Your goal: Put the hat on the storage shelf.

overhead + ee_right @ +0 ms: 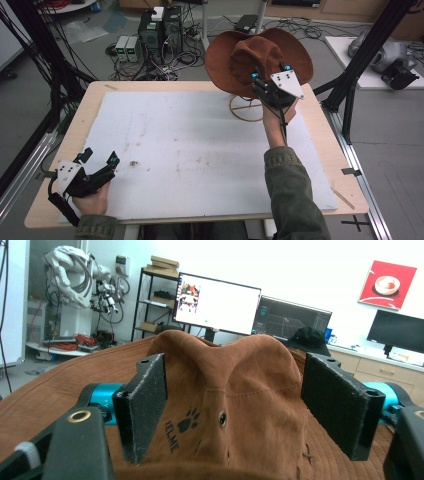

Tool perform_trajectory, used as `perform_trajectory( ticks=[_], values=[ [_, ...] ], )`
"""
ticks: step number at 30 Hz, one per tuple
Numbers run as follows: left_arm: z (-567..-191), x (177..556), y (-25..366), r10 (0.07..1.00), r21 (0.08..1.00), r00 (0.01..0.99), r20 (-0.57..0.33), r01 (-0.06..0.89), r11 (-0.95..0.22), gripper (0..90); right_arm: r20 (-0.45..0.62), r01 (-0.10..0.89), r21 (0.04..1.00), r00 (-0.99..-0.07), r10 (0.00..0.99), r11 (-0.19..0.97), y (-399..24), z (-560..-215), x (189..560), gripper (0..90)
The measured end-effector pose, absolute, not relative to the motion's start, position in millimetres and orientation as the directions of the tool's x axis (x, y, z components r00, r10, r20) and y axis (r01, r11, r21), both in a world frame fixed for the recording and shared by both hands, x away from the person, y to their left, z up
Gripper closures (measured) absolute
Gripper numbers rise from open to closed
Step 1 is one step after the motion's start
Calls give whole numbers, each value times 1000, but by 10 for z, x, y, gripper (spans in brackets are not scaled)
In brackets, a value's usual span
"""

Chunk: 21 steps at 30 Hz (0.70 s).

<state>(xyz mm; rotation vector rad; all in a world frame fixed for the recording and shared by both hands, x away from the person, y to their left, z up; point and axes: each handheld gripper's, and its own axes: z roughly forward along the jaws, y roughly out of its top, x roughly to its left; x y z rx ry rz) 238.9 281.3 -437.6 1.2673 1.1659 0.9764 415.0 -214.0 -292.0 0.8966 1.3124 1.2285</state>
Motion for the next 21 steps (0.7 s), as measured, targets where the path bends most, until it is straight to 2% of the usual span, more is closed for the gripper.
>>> perform_trajectory(
  ticks=[8, 11, 14, 21],
  values=[
    [-4370, 2390, 2787, 978, 994, 183, -97, 72, 85, 168, -159, -164, 977, -146, 976, 135, -2301, -3009, 3833, 234],
    [-4368, 2391, 2778, 978, 994, 186, -95, 71, 83, 168, -104, -152, 985, -156, 982, 80, -2395, -3052, 3724, 227],
    [-4363, 2384, 2770, 978, 994, 187, -94, 72, 82, 168, -127, -161, 982, -146, 981, 103, -2476, -3083, 3678, 226],
    [-4361, 2375, 2761, 978, 995, 188, -89, 68, 78, 168, -107, -157, 984, -136, 985, 85, -2643, -3148, 3491, 216]
  ],
)
